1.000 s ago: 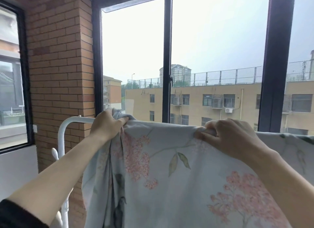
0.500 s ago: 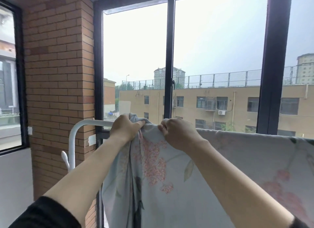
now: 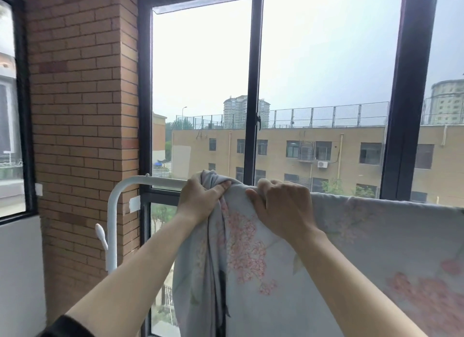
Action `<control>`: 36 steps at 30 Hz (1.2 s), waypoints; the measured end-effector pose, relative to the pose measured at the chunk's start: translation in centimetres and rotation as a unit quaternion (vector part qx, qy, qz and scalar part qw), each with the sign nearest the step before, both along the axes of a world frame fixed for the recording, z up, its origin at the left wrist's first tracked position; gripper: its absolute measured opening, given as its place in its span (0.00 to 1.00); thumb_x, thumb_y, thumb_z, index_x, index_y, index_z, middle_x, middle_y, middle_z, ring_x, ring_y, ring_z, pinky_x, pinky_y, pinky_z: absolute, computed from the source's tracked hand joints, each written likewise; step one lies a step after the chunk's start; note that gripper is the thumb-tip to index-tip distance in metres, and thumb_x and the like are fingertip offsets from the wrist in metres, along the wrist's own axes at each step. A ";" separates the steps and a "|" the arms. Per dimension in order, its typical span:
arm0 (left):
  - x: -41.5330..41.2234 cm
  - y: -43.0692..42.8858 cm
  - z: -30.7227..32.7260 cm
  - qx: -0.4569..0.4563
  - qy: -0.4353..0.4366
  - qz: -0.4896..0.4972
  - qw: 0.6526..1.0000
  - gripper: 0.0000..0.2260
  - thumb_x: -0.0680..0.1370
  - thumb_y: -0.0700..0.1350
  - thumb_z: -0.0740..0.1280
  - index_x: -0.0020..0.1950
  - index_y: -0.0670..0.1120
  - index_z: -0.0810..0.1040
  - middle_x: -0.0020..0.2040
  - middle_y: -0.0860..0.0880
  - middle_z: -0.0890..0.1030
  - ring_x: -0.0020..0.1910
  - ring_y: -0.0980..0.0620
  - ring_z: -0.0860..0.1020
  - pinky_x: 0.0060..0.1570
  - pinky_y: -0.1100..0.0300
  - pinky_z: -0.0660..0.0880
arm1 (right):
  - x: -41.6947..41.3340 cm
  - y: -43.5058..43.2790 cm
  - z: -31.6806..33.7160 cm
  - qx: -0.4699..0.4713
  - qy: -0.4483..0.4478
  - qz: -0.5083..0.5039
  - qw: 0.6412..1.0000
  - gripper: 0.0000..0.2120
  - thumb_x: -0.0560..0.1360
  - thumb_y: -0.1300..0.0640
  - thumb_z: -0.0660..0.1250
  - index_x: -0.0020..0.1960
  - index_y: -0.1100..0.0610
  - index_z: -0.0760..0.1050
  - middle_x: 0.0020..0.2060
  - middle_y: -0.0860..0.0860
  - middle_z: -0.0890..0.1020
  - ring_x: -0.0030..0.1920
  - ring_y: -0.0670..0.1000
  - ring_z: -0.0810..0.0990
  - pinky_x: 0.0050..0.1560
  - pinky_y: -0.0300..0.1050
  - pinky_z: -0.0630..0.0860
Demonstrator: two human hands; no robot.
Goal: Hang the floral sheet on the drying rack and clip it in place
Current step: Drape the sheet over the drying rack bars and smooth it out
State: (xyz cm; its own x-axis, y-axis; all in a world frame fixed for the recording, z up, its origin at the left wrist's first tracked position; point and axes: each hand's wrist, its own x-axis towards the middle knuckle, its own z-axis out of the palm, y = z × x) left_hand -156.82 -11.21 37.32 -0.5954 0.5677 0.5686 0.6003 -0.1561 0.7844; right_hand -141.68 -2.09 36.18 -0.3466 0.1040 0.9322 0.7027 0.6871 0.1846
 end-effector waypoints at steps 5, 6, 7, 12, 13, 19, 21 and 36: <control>0.3 -0.6 0.0 0.020 -0.009 0.010 1.000 0.09 0.72 0.50 0.73 0.41 0.50 0.75 0.39 0.54 0.78 0.41 0.53 0.76 0.39 0.62 0.70 | -0.3 -0.1 -0.2 0.014 0.009 -0.005 1.000 0.22 0.76 0.39 0.54 0.31 0.51 0.73 0.24 0.46 0.75 0.22 0.48 0.73 0.26 0.37 0.58; 0.3 -0.6 -0.1 0.023 -0.009 0.008 1.000 0.08 0.72 0.50 0.74 0.42 0.50 0.76 0.39 0.54 0.78 0.41 0.54 0.76 0.39 0.64 0.71 | -0.2 0.0 -0.2 0.014 0.009 -0.005 1.000 0.22 0.76 0.39 0.53 0.32 0.51 0.74 0.24 0.46 0.76 0.23 0.49 0.74 0.27 0.37 0.58; 0.5 -0.7 -0.1 0.026 -0.009 0.006 1.000 0.09 0.72 0.50 0.74 0.44 0.49 0.77 0.40 0.53 0.78 0.41 0.55 0.76 0.40 0.66 0.71 | -0.1 0.0 -0.3 0.014 0.010 -0.004 1.000 0.22 0.76 0.39 0.53 0.32 0.51 0.74 0.25 0.47 0.76 0.23 0.49 0.74 0.27 0.37 0.58; 0.8 -0.6 -0.2 0.014 0.001 0.005 1.000 0.11 0.72 0.51 0.74 0.45 0.45 0.80 0.40 0.51 0.80 0.41 0.54 0.77 0.39 0.64 0.72 | 0.7 0.0 -0.6 0.019 0.018 -0.007 1.000 0.23 0.76 0.39 0.54 0.32 0.51 0.74 0.24 0.47 0.76 0.23 0.50 0.74 0.28 0.38 0.58; 0.7 -0.5 -0.2 0.009 -0.002 -0.002 1.000 0.11 0.71 0.52 0.74 0.44 0.45 0.80 0.40 0.51 0.81 0.41 0.54 0.78 0.39 0.63 0.72 | 0.8 0.1 -0.6 0.021 0.021 -0.006 1.000 0.23 0.76 0.38 0.53 0.32 0.51 0.74 0.24 0.47 0.75 0.23 0.50 0.74 0.28 0.38 0.57; -0.1 -0.9 0.1 -0.007 -0.010 -0.051 0.999 0.13 0.70 0.53 0.75 0.45 0.45 0.80 0.41 0.50 0.81 0.43 0.53 0.79 0.42 0.63 0.74 | 1.0 -0.1 -0.6 0.021 0.030 -0.012 0.999 0.23 0.77 0.38 0.55 0.30 0.50 0.71 0.23 0.46 0.72 0.23 0.48 0.68 0.27 0.37 0.58; -0.4 -1.2 0.1 -0.012 -0.004 -0.061 0.998 0.14 0.70 0.53 0.75 0.45 0.45 0.80 0.41 0.50 0.81 0.41 0.55 0.78 0.38 0.68 0.74 | 0.7 -0.2 -0.6 0.014 0.037 -0.018 0.999 0.24 0.78 0.38 0.55 0.29 0.51 0.70 0.22 0.45 0.71 0.22 0.47 0.66 0.26 0.37 0.61; -8.7 -2.6 3.8 0.034 0.024 0.031 0.999 0.10 0.70 0.48 0.76 0.41 0.43 0.81 0.41 0.52 0.80 0.41 0.54 0.77 0.35 0.72 0.69 | -0.7 -0.1 -0.6 -0.002 0.036 -0.043 0.998 0.27 0.79 0.39 0.49 0.28 0.51 0.69 0.21 0.44 0.70 0.21 0.47 0.68 0.27 0.35 0.60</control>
State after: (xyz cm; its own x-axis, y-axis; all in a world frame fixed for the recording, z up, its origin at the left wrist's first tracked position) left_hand -165.56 -13.77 41.13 -0.5995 0.4897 0.6330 0.6473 -0.1684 0.7434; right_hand -142.41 -2.21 35.60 -0.2686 0.1350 0.9538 0.7708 0.6239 0.1287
